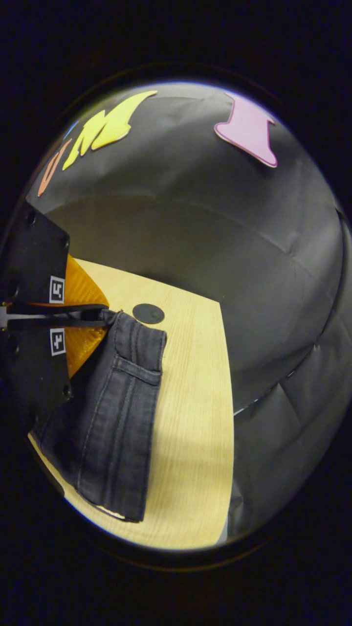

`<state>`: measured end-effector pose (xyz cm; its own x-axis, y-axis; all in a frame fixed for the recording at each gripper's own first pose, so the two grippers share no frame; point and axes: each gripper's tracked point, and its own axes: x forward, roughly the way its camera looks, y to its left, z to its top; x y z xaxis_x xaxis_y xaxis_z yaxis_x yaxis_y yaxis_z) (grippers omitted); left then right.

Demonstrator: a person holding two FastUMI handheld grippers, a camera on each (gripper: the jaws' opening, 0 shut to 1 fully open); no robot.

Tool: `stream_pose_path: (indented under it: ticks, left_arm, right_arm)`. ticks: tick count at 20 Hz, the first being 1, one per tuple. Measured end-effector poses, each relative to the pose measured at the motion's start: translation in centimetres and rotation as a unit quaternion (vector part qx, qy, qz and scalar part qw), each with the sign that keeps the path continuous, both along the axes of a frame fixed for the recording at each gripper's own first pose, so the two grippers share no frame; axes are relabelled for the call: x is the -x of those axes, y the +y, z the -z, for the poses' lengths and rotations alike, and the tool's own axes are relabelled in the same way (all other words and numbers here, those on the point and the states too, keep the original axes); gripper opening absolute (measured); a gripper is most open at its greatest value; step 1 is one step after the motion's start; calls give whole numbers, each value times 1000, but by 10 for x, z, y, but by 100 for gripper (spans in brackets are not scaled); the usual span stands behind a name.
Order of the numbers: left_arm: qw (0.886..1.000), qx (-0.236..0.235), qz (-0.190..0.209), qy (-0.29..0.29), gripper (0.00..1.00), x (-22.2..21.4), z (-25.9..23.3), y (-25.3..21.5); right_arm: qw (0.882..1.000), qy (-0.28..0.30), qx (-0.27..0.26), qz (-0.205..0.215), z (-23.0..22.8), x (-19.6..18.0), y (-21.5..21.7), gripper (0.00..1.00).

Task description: Grasp the waist and the cuffs of the jeans and fold them to make the two legs overlap; first hold the waist and fold one-third of the jeans toward the cuffs, then hold the cuffs and fold the remaining one-third in the same direction to finish folding.

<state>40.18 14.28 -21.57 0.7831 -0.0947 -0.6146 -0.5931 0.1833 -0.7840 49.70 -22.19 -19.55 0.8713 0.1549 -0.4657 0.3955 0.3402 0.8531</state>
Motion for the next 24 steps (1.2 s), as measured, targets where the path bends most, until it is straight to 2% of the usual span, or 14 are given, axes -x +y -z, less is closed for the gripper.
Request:
stream_pose_path:
  ticks: [1,2,5,6,8,9,10,11,12,13,15,16,19,24]
  left_arm:
    - [1000,-9,3,-8,4,-2,-2,0]
    - [1000,-24,5,-19,5,-4,-6,2]
    - [994,-102,19,-32,14,-1,-14,10]
    - [990,-131,31,-40,36,0,-16,11]
    - [987,-130,58,-78,43,0,-39,-1]
    - [986,-130,62,-81,63,5,-44,-8]
    - [985,-135,63,-84,83,14,-52,-9]
    - [983,-148,58,-93,88,21,-62,-3]
    - [978,-171,59,-102,90,28,-72,1]
    - [971,-202,66,-113,90,34,-84,5]
    - [951,-257,90,-147,91,50,-119,5]
    - [939,-284,103,-165,92,60,-138,3]
    - [909,-335,128,-210,92,94,-189,-6]
    - [836,-455,147,-268,97,167,-249,-2]
  right_arm:
    - [1000,-3,6,0,-2,0,1,14]
    - [1000,-5,18,-1,-4,1,-2,10]
    - [999,-20,42,-10,-14,6,-2,58]
    - [998,-27,51,-10,-20,7,-1,71]
    - [996,-36,76,-11,-30,16,-4,65]
    - [995,-45,84,-14,-38,21,-4,77]
    - [994,-53,90,-18,-48,29,-2,77]
    - [993,-64,102,-18,-58,36,-4,87]
    - [990,-79,114,-20,-71,44,-4,75]
    - [987,-94,128,-24,-85,53,-2,88]
    - [979,-119,160,-38,-111,74,7,80]
    - [974,-130,177,-46,-124,87,12,88]
    - [958,-169,222,-60,-164,139,32,88]
    - [911,-219,345,-58,-223,241,57,89]
